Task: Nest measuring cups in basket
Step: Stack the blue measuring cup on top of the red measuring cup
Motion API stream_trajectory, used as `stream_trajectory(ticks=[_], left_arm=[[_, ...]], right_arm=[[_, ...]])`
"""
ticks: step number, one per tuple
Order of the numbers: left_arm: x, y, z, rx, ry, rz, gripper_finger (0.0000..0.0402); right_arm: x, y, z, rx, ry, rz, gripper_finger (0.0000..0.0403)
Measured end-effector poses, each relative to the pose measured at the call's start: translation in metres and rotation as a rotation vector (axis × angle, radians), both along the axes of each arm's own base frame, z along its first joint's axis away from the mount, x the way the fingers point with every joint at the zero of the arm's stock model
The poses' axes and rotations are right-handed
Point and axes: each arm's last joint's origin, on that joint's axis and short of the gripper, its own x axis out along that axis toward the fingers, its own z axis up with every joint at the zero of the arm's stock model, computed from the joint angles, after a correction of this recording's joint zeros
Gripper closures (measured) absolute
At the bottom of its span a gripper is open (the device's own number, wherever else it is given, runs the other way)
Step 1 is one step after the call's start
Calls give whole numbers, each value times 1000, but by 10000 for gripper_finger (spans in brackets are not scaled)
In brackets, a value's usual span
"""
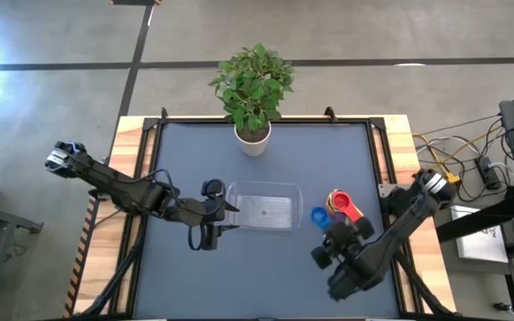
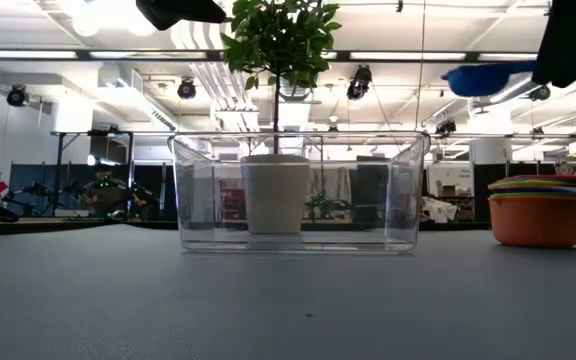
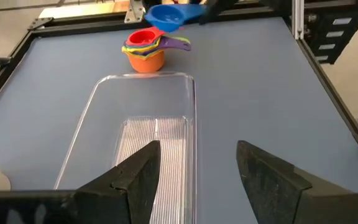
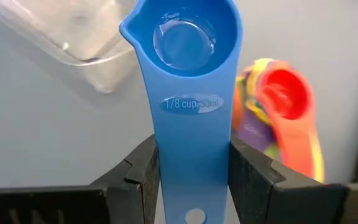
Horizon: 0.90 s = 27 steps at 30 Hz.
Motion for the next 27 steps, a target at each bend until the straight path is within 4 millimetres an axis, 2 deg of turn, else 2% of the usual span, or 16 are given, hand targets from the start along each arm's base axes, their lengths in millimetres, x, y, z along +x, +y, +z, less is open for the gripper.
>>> stream_trajectory(ticks=[5, 10, 14, 19, 27], left_arm=[[0, 0, 0, 5, -1, -5, 208], [0, 0, 0, 10, -1, -9, 208], [0, 0, 0, 14, -2, -11, 208], [0, 0, 0, 15, -1, -11, 208], [0, 0, 0, 16, -1, -12, 208]], right_arm=[[-26, -31, -1, 42, 15, -95, 268], [-53, -56, -9, 180, -83, -143, 268], [-63, -66, -23, 283, -163, -141, 268], [-74, -75, -39, 274, -124, -193, 262], [-74, -75, -41, 270, -107, -172, 256]])
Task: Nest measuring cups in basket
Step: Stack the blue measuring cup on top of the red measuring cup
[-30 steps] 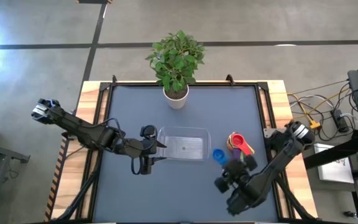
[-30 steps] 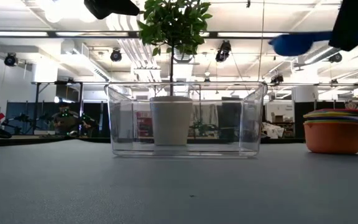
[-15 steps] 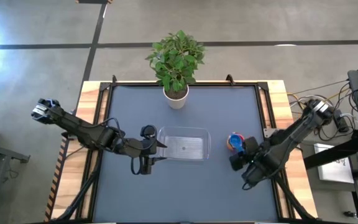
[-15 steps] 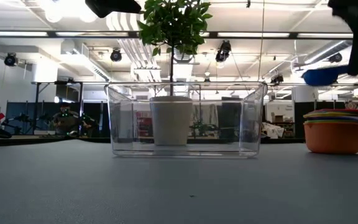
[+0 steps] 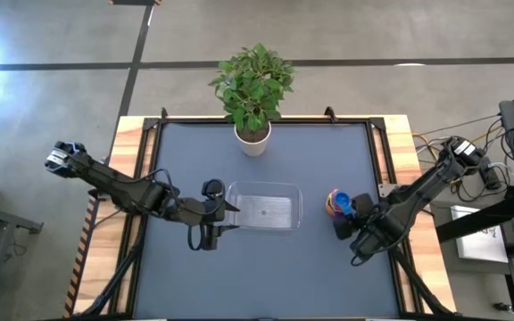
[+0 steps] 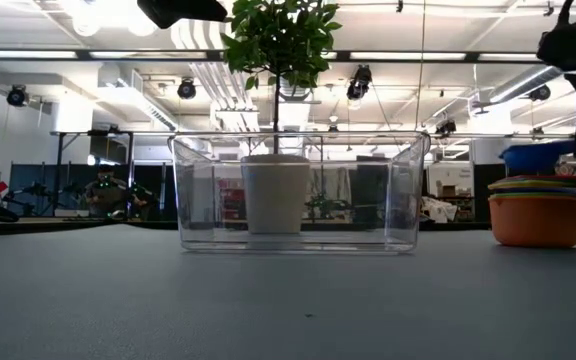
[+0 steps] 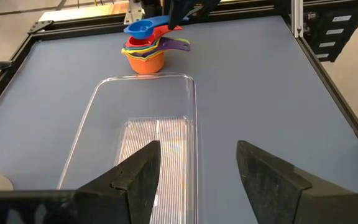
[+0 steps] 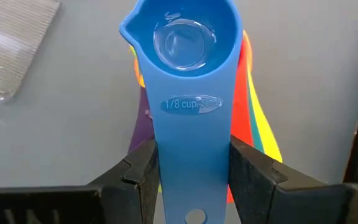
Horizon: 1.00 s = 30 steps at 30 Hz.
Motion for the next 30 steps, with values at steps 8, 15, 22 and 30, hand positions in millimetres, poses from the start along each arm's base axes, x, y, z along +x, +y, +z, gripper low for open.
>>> stream_trajectory(ticks=[8, 15, 22, 30], left_arm=[[0, 0, 0, 2, 0, -1, 208], [0, 0, 0, 7, 0, -4, 208], [0, 0, 0, 8, 0, -5, 208], [0, 0, 0, 9, 1, -5, 208]], right_arm=[[3, 3, 9, 8, -11, 32, 187], [1, 1, 17, -17, 12, 15, 128], [3, -2, 17, -24, 26, 3, 122], [4, -2, 16, -11, 55, 38, 135]])
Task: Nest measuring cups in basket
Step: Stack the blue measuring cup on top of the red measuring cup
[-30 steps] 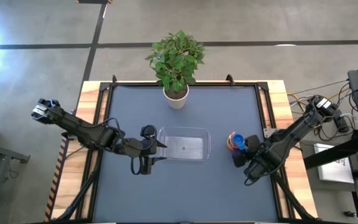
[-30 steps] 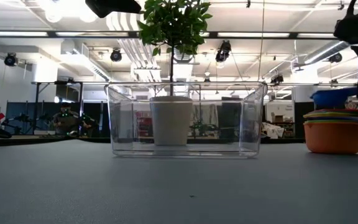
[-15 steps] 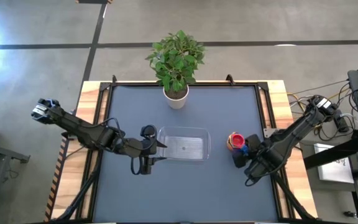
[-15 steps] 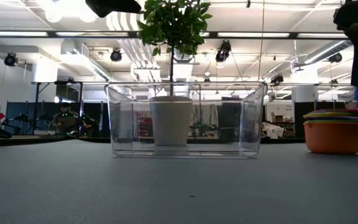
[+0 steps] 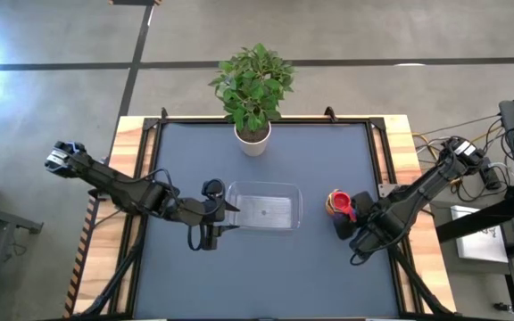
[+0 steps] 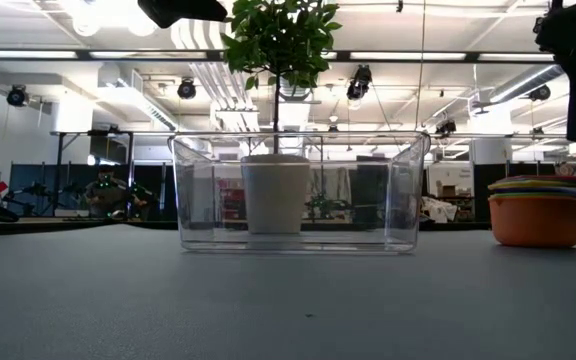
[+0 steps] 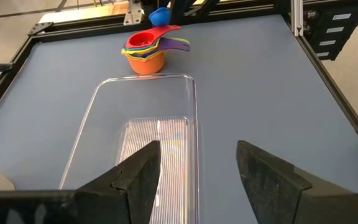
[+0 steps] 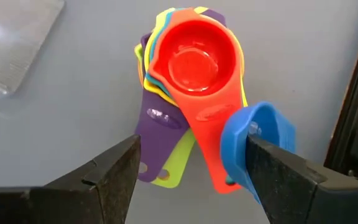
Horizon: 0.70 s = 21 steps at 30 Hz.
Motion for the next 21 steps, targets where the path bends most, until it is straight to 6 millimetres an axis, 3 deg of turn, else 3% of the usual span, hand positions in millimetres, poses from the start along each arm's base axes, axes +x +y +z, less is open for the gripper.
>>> stream_trajectory(ticks=[13, 21], left_arm=[[0, 0, 0, 1, 0, 0, 208], [0, 0, 0, 7, -4, -5, 208]], right_arm=[[8, -3, 0, -13, -44, 3, 136], [32, -29, 1, -66, -102, -21, 136]])
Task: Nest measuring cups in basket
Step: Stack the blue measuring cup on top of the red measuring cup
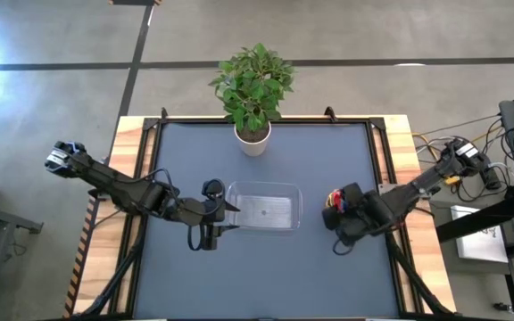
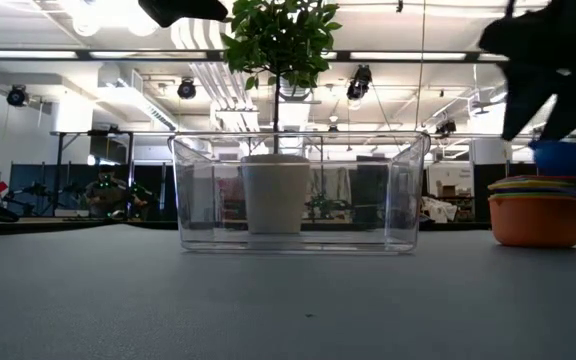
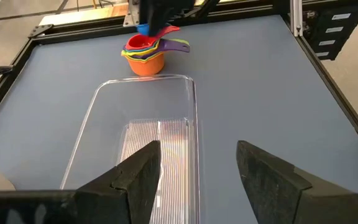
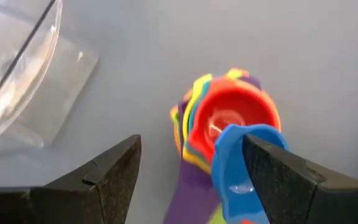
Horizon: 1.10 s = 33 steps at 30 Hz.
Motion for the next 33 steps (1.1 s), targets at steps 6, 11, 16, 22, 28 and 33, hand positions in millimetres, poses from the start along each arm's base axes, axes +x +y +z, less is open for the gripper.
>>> stream_trajectory(ticks=[6, 11, 16, 22, 28, 33], left_arm=[[0, 0, 0, 0, 6, 1, 208], [-1, 0, -1, 1, 12, 2, 208], [-1, 1, -3, 5, 26, 3, 208], [-2, 1, -3, 7, 32, 3, 208], [-2, -1, -4, -21, 46, -43, 208], [8, -10, -17, -14, 78, -77, 208]], right_arm=[[11, -27, 0, -22, 36, -48, 136], [19, -35, 0, -16, 25, -16, 135], [22, -31, 8, 13, 80, 154, 136], [10, -26, 18, 23, 241, 282, 136], [-8, -32, 19, 63, 400, 134, 136], [-18, -36, 24, 36, 400, 36, 137]])
